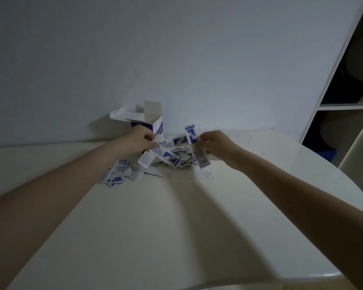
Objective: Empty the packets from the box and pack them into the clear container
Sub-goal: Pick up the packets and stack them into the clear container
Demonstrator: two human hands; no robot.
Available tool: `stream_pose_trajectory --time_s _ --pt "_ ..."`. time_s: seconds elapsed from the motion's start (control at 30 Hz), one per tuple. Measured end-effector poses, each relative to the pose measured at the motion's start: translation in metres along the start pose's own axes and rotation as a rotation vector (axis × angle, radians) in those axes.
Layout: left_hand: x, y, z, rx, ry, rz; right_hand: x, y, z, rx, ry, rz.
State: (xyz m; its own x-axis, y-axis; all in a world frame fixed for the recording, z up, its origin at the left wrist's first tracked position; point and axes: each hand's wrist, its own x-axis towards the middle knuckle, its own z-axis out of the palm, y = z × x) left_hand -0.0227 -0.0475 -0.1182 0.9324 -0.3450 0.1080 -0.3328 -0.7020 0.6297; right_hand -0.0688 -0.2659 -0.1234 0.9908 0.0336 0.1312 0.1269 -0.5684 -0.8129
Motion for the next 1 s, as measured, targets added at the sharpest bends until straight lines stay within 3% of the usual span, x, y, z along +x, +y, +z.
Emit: stream_pose_trajectory --time_s 0.1,0.2,0.43,0.6,0.73,0.87,1.0 --pt "0.002 0.006 0.001 -0.259 0.093 -0.053 0.001 -0.005 0.006 0.519 -0.076 0.114" --pt "0.000 0.013 0.007 -0.232 0.032 -0.053 0.002 -0.013 0.014 0.698 -0.039 0.153" --pt "-0.002 0.017 0.015 -0.133 -0.068 0.005 0.010 -0.027 0.015 0.677 0.126 0.146" --pt "0.000 0.020 0.016 -0.152 -0.049 0.001 0.010 -0.029 0.015 0.524 0.042 0.101" --pt "-0.001 0.016 0.015 -0.145 -0.042 -0.061 0.012 -0.029 0.013 0.662 0.033 0.150" --pt "-0.001 0.005 0.011 -0.292 0.077 -0.169 0.013 -0.026 0.005 0.717 0.088 0.187" --pt "-0.003 0.008 0.013 -0.595 0.111 -0.215 0.015 -0.017 0.010 0.737 0.145 0.360"
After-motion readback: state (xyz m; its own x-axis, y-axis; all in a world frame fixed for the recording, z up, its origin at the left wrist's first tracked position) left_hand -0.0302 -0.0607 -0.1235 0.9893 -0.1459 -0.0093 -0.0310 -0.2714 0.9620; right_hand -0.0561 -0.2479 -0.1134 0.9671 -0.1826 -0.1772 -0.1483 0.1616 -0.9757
